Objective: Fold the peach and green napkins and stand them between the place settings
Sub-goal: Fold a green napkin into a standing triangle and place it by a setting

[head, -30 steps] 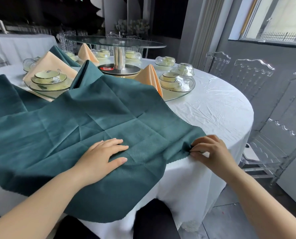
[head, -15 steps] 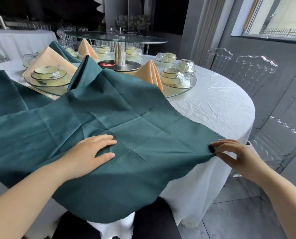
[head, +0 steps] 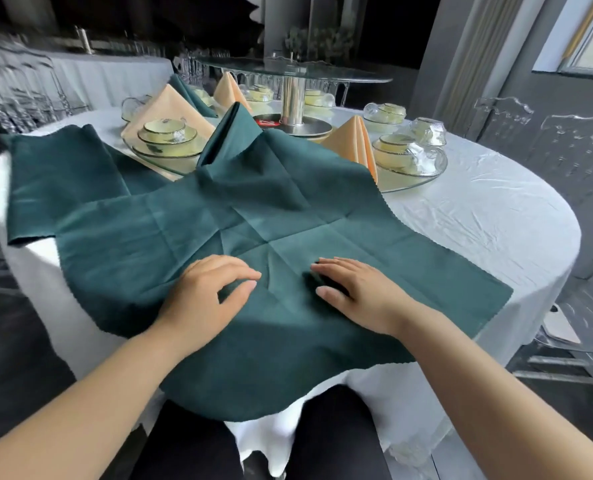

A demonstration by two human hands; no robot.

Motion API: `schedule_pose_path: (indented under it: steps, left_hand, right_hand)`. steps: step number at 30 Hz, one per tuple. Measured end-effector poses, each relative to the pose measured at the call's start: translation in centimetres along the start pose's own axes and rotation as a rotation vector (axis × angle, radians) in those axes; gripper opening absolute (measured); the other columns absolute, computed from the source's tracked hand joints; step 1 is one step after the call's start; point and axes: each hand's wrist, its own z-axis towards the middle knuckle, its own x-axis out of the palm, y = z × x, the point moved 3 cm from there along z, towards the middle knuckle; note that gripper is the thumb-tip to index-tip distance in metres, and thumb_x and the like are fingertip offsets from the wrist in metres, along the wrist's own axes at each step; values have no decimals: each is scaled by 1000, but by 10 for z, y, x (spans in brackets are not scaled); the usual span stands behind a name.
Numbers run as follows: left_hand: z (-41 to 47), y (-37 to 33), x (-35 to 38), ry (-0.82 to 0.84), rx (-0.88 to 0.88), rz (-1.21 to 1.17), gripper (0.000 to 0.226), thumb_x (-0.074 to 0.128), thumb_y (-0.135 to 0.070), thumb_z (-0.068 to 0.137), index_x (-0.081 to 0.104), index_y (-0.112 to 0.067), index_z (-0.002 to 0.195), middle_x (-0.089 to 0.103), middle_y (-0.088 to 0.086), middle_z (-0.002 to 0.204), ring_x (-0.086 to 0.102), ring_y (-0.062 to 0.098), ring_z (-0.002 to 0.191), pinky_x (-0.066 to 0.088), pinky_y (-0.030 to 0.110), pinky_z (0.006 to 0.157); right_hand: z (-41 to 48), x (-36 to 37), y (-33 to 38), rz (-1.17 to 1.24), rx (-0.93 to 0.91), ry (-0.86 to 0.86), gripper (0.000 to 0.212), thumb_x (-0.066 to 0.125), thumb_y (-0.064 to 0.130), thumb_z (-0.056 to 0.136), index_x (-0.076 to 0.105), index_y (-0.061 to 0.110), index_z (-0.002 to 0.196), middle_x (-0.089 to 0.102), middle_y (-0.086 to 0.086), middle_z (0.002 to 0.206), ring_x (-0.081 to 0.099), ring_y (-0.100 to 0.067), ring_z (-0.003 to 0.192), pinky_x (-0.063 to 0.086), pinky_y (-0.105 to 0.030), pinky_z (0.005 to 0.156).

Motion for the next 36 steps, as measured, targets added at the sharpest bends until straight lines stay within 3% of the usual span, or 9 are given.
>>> schedule_pose_path:
  steps: [6,9,12,16,21,27,29,34,36]
  left_hand:
    - [-98,19,-10,-279,-626,-322,21,60,-25,78,65,-37,61,65,-18,70,57,-10,74,36,-2,64]
    - [-124,44,0,-355,-1021,-411,11,57,-7,88,57,-14,96,56,-2,91,54,19,95,36,15,74]
    - [-132,53,17,-211,-1201,-764,47,54,-14,90,37,-12,134,47,0,118,46,16,105,33,27,93]
    - [-142,44,28,33,-1154,-983,15,57,-12,90,55,-22,101,62,-2,113,56,15,103,39,32,93]
    - [-145,25,5,-62,-1063,-764,8,74,-13,75,67,-13,78,72,-6,71,65,15,85,48,21,71]
    - [-98,-28,-62,-138,-779,-652,62,68,-52,35,70,0,68,70,5,73,63,18,70,52,36,68]
    - [-73,-50,-80,-154,-655,-764,47,72,-51,33,76,-23,70,73,-3,74,68,10,71,55,24,62]
    - [16,-68,-83,-238,-567,-924,7,68,-18,75,67,-14,70,70,-8,65,66,3,62,52,14,56]
    - [52,-54,-65,-230,-656,-923,17,56,-14,89,61,-14,72,67,-6,58,64,6,58,51,16,54]
  right_hand:
    - [2,7,0,-11,19,-11,45,40,37,95,35,26,138,25,10,150,15,-8,140,7,-20,111]
    - [3,6,1,-10,27,-13,45,41,36,95,36,26,138,25,10,150,16,-8,140,8,-20,111]
    - [3,5,3,2,30,-12,44,43,35,94,37,25,137,27,9,149,17,-8,140,9,-19,110]
    - [2,5,4,8,38,-6,44,44,34,94,38,25,137,28,9,149,18,-8,140,9,-19,110]
    - [3,4,5,19,49,-14,43,47,33,93,42,24,135,31,8,147,21,-9,139,12,-20,111]
    - [-3,-4,12,64,78,7,40,51,29,91,48,23,130,38,7,144,29,-8,135,18,-15,105]
    - [-9,-7,15,72,84,21,36,51,30,91,52,23,127,40,8,142,33,-7,133,21,-15,104]
    - [-28,-29,21,414,182,20,16,52,25,92,61,22,105,60,15,107,53,-4,107,36,-1,81]
    - [-31,-43,17,686,254,-84,30,45,10,95,60,30,78,58,19,79,58,5,80,37,0,64]
